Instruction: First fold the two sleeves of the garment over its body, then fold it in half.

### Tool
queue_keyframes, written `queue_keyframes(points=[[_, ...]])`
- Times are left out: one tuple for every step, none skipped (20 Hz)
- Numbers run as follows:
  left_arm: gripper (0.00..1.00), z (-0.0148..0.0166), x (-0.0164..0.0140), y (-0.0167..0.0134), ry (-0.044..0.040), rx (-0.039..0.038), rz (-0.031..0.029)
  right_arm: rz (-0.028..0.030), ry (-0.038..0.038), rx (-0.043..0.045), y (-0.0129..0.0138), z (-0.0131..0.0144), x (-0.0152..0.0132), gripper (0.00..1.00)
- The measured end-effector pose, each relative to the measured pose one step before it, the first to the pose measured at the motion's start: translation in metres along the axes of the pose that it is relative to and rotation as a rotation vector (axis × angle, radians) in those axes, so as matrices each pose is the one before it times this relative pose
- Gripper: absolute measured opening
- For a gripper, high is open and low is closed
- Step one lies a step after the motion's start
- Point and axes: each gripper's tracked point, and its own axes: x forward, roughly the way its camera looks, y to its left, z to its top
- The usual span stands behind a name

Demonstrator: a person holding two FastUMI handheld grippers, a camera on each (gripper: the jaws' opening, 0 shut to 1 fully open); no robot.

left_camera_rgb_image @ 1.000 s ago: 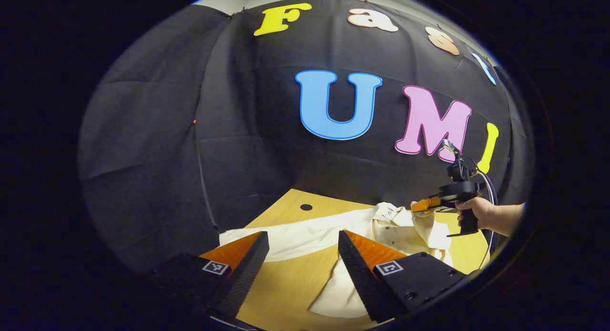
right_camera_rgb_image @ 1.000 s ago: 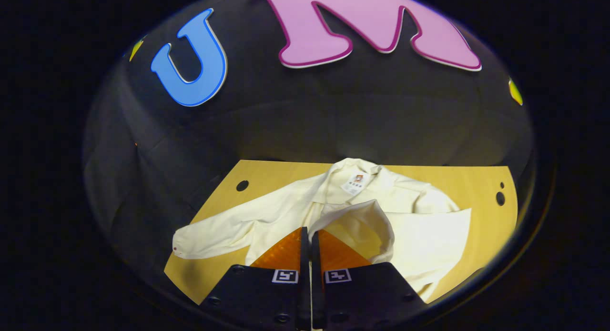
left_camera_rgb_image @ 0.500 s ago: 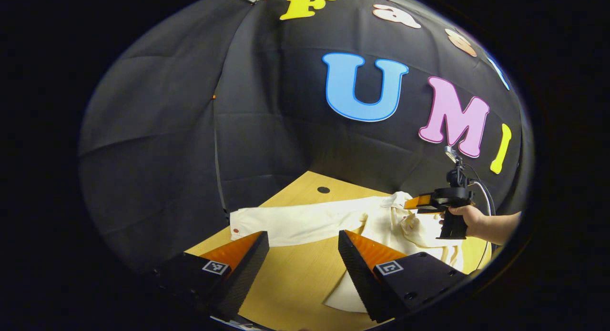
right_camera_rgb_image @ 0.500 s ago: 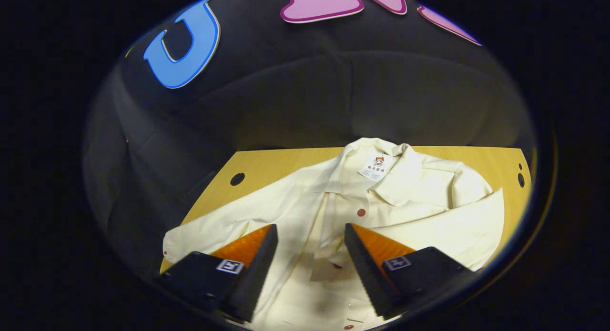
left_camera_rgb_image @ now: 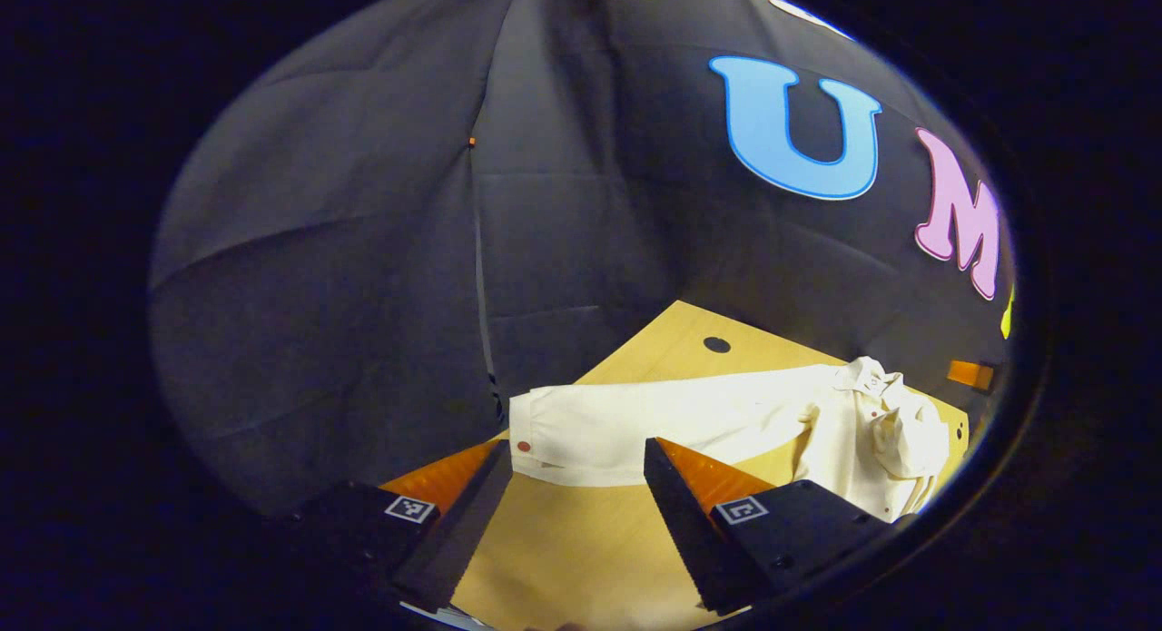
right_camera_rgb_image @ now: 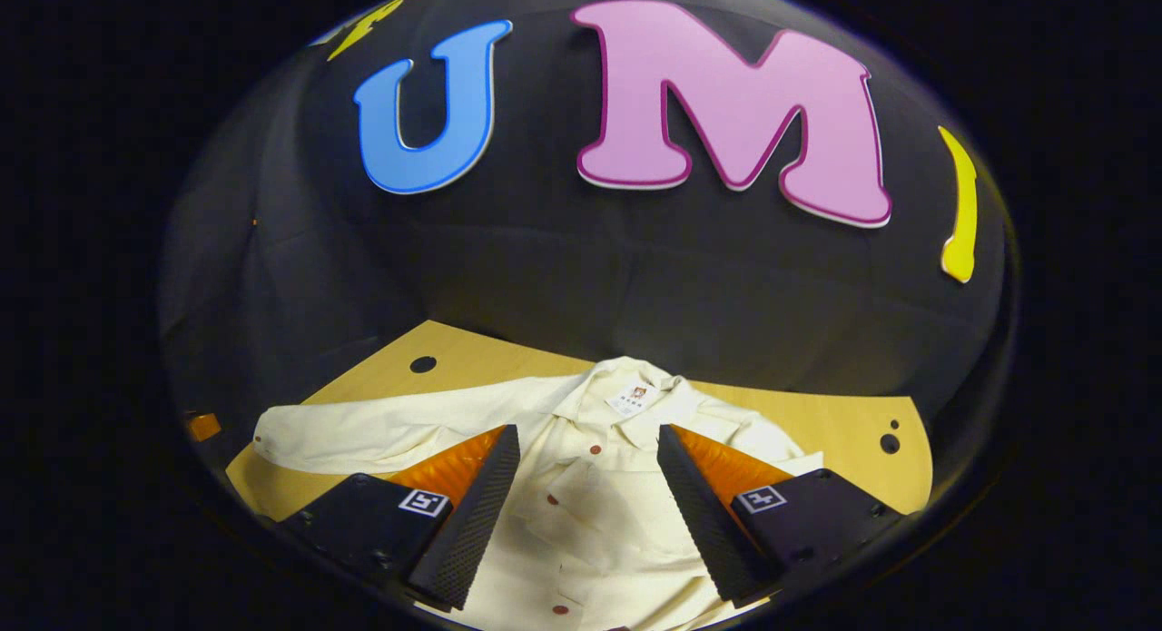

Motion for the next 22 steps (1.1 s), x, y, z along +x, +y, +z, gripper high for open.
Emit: queue_keyframes(points=[[0.96,-0.00445,0.01532,0.01121,0.03006,0.02059,0.03365,-0.01527,-0.03709,-0.01551,-0.00336,0.0047,-0.01183,0.98],[0.96,-0.00435,0.01489,0.00904,0.02585,0.0221,0.02333,-0.01819,-0.03757,-0.02041,-0.00453,0.00443,-0.01414,0.98],[0.96,-0.00191,0.01459,0.00431,0.02296,0.01878,0.00647,-0.0264,-0.02606,-0.02823,-0.00565,0.00489,-0.00796,0.98],[0.96,-0.00333,0.01529,0.00133,0.02515,0.0133,0.00117,-0.02115,-0.01469,-0.02943,-0.00577,0.00212,-0.01277,0.97],[0.96,-0.00348,0.01441,0.00215,0.02804,0.00476,-0.00024,-0.01617,-0.00534,-0.01883,-0.0036,-0.00009,-0.0124,0.97],[0.96,-0.00315,0.01443,0.00078,0.0281,-0.01209,-0.00473,-0.01619,-0.00351,-0.01571,-0.00187,-0.00167,-0.01155,0.97],[0.96,-0.00135,0.01219,-0.00126,0.01868,-0.02219,-0.01612,-0.01703,-0.0012,-0.00689,-0.00323,0.00054,-0.0118,0.98],[0.96,-0.00298,0.01066,0.00049,0.02764,-0.03134,-0.01113,-0.01769,-0.00302,0.00592,-0.00349,-0.00007,-0.01001,0.98],[0.96,-0.00306,0.01059,0.00069,0.02726,-0.02944,-0.00174,-0.00425,0.00613,0.01437,0.00023,-0.00173,-0.01228,0.97],[0.96,-0.00631,0.00733,0.00356,0.0264,-0.02253,-0.00166,-0.00857,0.01199,0.01363,-0.00237,-0.00543,-0.01313,0.97],[0.96,-0.0017,0.00359,0.00108,0.01076,-0.01748,-0.01044,-0.00637,0.01353,0.00872,-0.00224,-0.00696,-0.00986,0.97],[0.96,-0.00191,0.00399,0.00054,0.00846,-0.01258,-0.01299,-0.00515,0.01338,0.0053,-0.00352,-0.00576,-0.01039,0.97],[0.96,-0.00167,0.002,-0.00013,0.00921,-0.00625,-0.00869,-0.00576,0.00926,-0.0029,-0.00383,-0.00392,-0.00896,1.0],[0.96,-0.00429,0.00203,0.00067,0.01645,-0.0012,-0.00343,-0.00929,0.00234,-0.01244,-0.00294,-0.0033,-0.0058,0.97],[0.96,-0.00435,0.00318,-0.00073,0.02169,0.00005,-0.00062,-0.01306,-0.00015,-0.01747,-0.00537,-0.00147,-0.00604,0.97],[0.91,-0.0026,0.00417,-0.0013,0.00287,0.01154,0.00509,-0.0105,0.00031,-0.01485,-0.00439,-0.00199,-0.00582,0.97],[0.95,0.00244,-0.00088,-0.00333,-0.01035,0.02312,0.00026,-0.00473,0.00065,-0.00348,-0.00226,-0.00163,-0.00313,0.97],[0.91,-0.00067,0.00357,-0.00204,-0.00287,0.02664,-0.0062,-0.00101,-0.0034,0.00488,-0.00047,-0.00167,-0.00185,0.97],[0.88,0.00126,-0.00099,0.00143,-0.00317,0.0359,0.0043,-0.00094,0.00135,0.00571,-0.00118,-0.00166,-0.00138,0.97],[0.8,-0.0048,0.00637,0.00313,0.00054,0.03876,0.0019,-0.00188,-0.00081,0.0044,-0.00163,-0.00137,-0.00106,0.97],[0.65,-0.00016,0.00034,-0.00106,-0.00167,0.0225,-0.00241,0.00336,-0.002,0.00203,0.00086,-0.00154,-0.00066,0.97],[0.51,0.00278,-0.00315,-0.00344,-0.00229,0.00787,-0.00977,0.00102,0.0027,-0.00116,-0.00022,-0.00285,-0.00042,0.97]])
